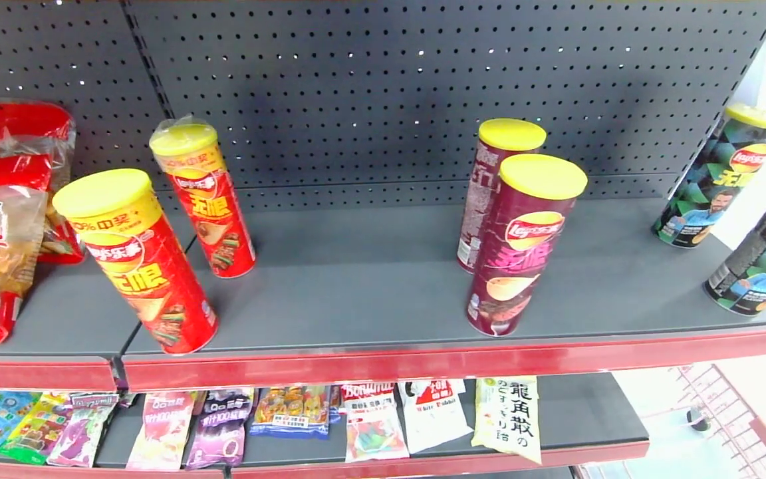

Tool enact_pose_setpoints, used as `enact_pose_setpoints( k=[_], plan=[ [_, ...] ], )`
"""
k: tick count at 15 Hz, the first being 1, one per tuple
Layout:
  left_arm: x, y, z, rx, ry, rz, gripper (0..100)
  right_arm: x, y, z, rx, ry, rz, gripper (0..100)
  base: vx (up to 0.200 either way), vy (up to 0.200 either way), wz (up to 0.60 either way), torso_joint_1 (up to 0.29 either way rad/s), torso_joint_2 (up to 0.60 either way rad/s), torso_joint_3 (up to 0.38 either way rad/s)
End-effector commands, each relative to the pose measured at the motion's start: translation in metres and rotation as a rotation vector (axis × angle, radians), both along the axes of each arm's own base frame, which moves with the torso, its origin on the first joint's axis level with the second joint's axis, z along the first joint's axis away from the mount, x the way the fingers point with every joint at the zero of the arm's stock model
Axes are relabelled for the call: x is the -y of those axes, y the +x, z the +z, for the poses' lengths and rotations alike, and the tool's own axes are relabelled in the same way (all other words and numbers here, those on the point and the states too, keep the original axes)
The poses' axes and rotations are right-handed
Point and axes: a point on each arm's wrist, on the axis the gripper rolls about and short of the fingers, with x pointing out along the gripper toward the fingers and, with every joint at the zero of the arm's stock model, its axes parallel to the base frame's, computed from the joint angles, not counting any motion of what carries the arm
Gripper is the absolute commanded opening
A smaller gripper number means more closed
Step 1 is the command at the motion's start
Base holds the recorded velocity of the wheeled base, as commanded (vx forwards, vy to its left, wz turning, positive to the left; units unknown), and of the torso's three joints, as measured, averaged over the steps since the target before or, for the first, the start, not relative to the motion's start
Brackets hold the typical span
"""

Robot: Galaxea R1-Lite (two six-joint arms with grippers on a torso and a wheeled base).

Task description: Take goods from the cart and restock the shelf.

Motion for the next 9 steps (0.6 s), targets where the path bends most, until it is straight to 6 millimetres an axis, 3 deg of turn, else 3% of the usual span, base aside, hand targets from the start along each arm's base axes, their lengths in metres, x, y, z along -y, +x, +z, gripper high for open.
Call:
enact_pose_setpoints(
  k=[1, 5, 9],
  plan=[
    [0.0, 0.0002, -0.0002, -0.002, 0.0, -0.001, 100, 0.0, 0.0, 0.0, 0.0, 0.0, 0.001, 100, 0.0, -0.2, 0.0, 0.007, 0.01, 0.002],
    [0.0, 0.0002, -0.0002, -0.002, 0.0, -0.001, 100, 0.0, 0.0, 0.0, 0.0, 0.0, 0.001, 100, 0.0, -0.2, 0.0, 0.001, 0.0, 0.002],
    [0.0001, 0.0002, -0.0002, -0.002, 0.0, -0.002, 100, 0.0, 0.0, 0.0, 0.0, 0.0, 0.001, 100, 0.0, 0.0, 0.0, 0.0, 0.0, 0.0]
  ],
)
